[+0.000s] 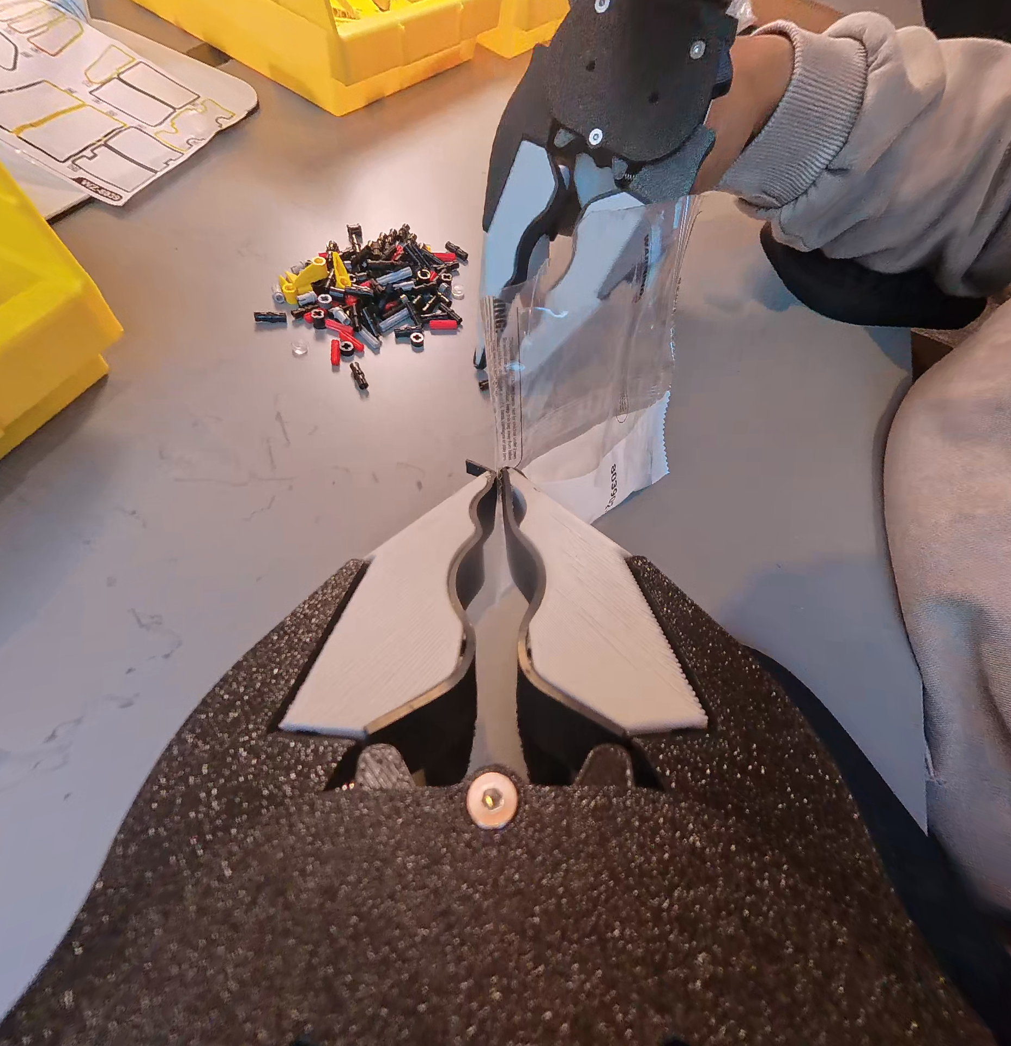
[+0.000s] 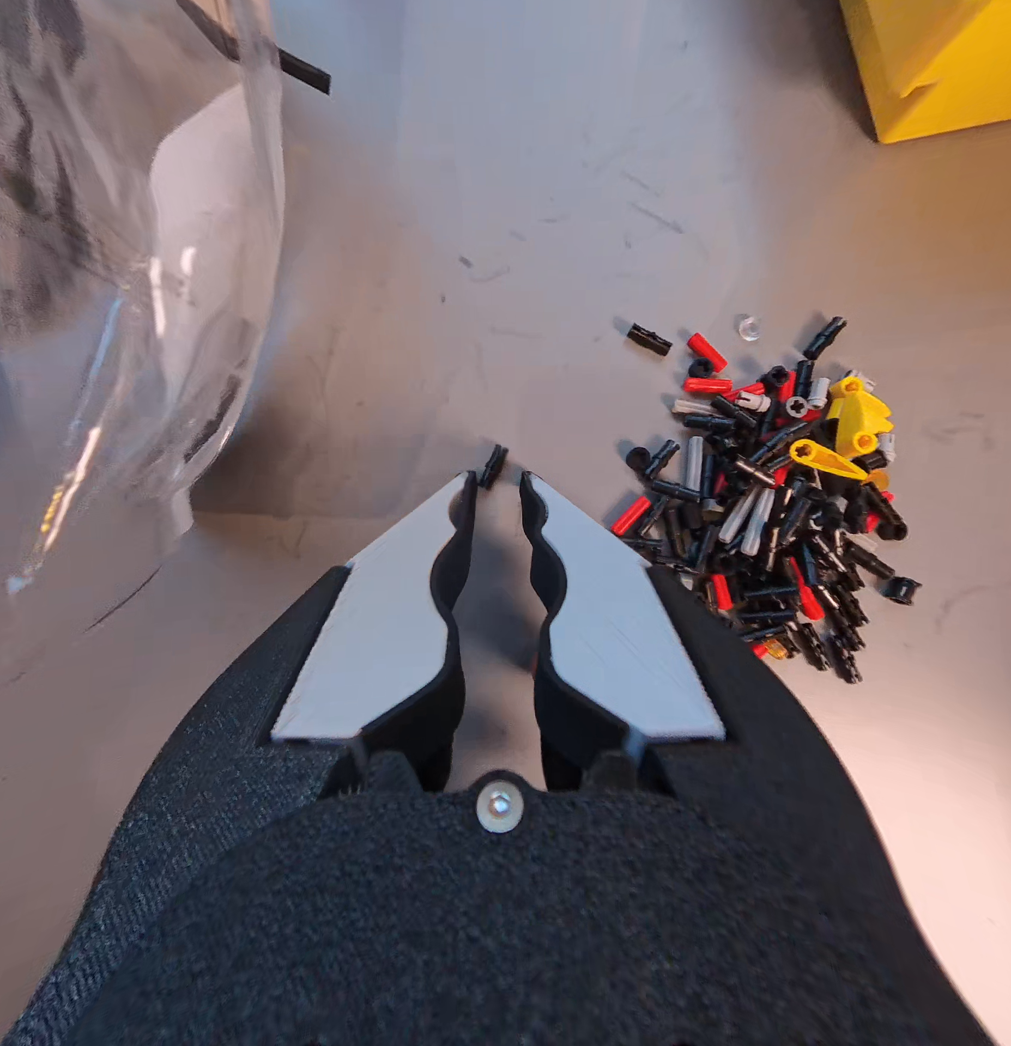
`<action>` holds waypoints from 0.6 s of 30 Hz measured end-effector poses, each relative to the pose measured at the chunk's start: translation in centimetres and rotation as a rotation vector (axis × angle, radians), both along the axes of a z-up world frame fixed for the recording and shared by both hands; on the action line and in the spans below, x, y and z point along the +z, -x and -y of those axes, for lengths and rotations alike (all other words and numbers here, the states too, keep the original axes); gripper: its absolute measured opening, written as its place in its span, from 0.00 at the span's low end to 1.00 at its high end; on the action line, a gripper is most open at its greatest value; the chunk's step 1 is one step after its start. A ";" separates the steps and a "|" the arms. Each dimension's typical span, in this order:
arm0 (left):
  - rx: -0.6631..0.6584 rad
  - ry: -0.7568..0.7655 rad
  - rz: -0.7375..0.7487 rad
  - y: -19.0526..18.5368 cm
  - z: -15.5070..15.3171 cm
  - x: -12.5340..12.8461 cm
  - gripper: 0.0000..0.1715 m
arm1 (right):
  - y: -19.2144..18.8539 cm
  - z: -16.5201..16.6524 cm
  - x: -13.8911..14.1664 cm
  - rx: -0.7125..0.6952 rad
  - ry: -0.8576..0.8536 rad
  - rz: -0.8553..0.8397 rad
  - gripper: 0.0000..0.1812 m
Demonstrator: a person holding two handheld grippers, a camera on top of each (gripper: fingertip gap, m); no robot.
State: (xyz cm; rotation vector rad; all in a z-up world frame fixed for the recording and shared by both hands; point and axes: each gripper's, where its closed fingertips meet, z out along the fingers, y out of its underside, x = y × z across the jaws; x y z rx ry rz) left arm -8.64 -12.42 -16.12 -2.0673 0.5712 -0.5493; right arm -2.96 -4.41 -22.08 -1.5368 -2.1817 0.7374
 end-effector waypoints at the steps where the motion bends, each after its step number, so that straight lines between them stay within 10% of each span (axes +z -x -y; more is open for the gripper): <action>1: 0.002 -0.001 0.000 0.0 0.0 0.0 0.00 | 0.1 -0.1 0.0 -0.005 -0.008 0.005 0.06; 8: 0.018 -0.020 0.001 0.0 -0.3 0.3 0.00 | 0.2 -0.9 1.1 -0.011 -0.008 -0.044 0.02; 14: 0.030 -0.064 -0.020 -0.4 -1.0 0.8 0.00 | 0.5 0.3 12.7 0.026 0.147 -0.430 0.02; 18: 0.041 -0.104 -0.053 -0.9 -1.4 1.4 0.00 | -0.8 2.8 15.5 0.118 0.113 -0.471 0.02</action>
